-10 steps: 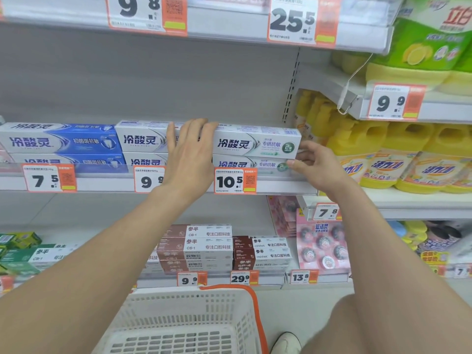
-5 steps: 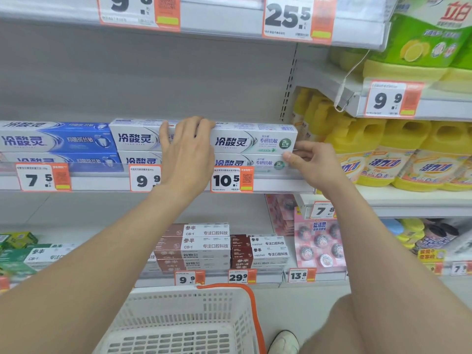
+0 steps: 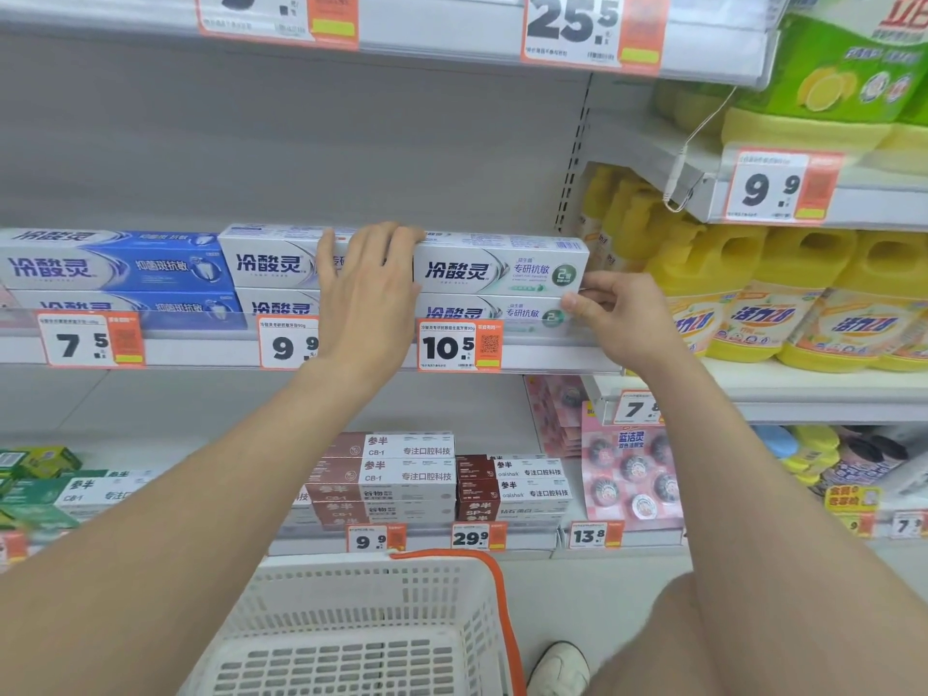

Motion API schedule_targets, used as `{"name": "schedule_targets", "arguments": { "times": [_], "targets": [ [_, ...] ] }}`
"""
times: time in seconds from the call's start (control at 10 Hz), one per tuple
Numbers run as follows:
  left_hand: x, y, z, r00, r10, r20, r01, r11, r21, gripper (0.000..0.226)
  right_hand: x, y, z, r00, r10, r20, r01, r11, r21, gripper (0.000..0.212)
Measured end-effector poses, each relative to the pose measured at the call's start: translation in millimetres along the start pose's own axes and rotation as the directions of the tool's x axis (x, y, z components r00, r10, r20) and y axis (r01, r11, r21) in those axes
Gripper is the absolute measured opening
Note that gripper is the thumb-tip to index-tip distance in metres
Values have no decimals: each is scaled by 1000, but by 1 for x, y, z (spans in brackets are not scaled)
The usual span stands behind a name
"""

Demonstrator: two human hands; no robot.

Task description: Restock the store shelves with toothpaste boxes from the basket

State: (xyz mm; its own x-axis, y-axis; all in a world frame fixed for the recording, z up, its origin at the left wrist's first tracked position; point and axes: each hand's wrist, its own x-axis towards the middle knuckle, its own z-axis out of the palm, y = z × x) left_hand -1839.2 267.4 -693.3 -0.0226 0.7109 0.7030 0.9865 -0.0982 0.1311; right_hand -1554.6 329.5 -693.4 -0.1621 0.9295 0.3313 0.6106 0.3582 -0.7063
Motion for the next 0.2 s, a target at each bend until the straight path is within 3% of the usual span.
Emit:
{"name": "schedule_targets", "arguments": {
  "times": [0.1,0.2],
  "targets": [
    [-3,-2,-2,1000,9,-4,-9,999,-47,59,0,-2,0,995,87,-45,-91,992,-85,37],
    [-5,-4,-11,996,31,-84,-38,996,-82,52,-15,-28,13,932,93,-351,-164,970,-181,52]
  ]
}}
